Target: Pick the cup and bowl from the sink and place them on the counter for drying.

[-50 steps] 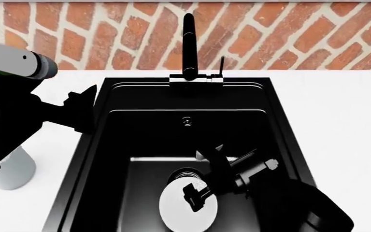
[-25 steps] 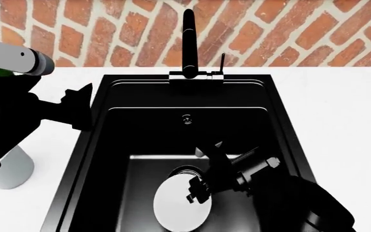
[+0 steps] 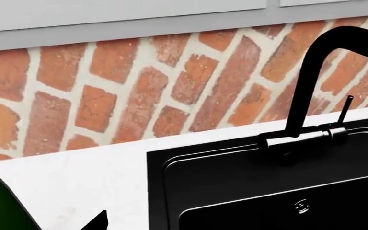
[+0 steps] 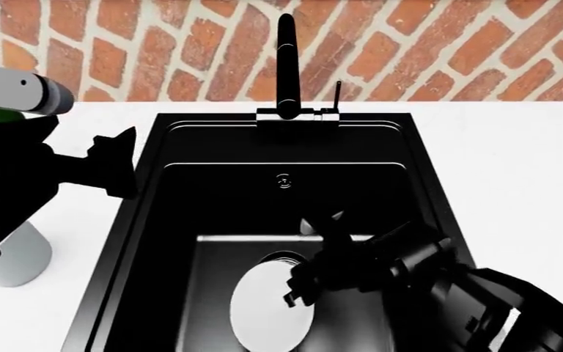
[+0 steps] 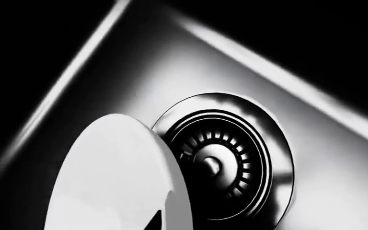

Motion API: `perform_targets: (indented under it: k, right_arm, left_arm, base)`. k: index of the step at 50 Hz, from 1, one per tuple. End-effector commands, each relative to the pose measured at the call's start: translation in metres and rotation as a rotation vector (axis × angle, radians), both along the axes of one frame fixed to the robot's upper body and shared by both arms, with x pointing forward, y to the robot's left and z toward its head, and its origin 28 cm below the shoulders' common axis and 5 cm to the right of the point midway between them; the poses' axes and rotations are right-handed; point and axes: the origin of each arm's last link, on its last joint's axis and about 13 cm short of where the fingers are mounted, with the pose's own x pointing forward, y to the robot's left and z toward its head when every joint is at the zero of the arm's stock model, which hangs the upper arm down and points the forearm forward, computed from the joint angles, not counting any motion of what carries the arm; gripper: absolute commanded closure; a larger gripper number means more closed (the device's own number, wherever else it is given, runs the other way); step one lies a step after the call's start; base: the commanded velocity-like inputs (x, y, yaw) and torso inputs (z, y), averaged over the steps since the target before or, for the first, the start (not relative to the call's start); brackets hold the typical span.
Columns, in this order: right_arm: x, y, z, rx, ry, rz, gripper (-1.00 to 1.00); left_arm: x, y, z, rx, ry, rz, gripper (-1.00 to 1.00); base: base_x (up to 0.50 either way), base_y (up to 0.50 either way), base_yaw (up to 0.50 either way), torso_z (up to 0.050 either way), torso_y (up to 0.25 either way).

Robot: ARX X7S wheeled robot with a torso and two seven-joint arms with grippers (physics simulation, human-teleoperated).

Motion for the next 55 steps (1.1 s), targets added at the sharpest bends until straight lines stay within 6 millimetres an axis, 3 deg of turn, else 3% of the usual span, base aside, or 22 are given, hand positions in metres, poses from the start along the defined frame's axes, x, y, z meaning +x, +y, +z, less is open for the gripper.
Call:
perform_targets:
  k: [1, 44, 52, 55]
  right_arm:
    - [-0.009, -0.006, 0.018, -0.019, -0.054, -0.011, 1.0]
    - [-0.013, -0.009, 0.023, -0.002, -0.085, -0.042, 1.0]
    - [-0.013, -0.013, 0.036, 0.018, -0.11, -0.069, 1.0]
    - [-0.013, -0.017, 0.052, 0.036, -0.142, -0.096, 1.0]
  left_arm:
    - [0.0, 0.002, -0.001, -0.046, -0.006, -0.017, -1.0]
    - [0.001, -0.002, -0.005, -0.063, -0.009, -0.02, -1.0]
    - [0.0, 0.0, -0.005, -0.062, -0.011, -0.017, -1.0]
    - [0.0, 0.0, -0.002, -0.062, -0.014, -0.008, -1.0]
  base:
    - [0.0, 0.0, 0.0, 0.0, 0.0]
    - [0.0, 0.0, 0.0, 0.005, 0.186]
    - [0.0, 0.0, 0.0, 0.008, 0.225]
    - [0.0, 0.0, 0.0, 0.008, 0.118]
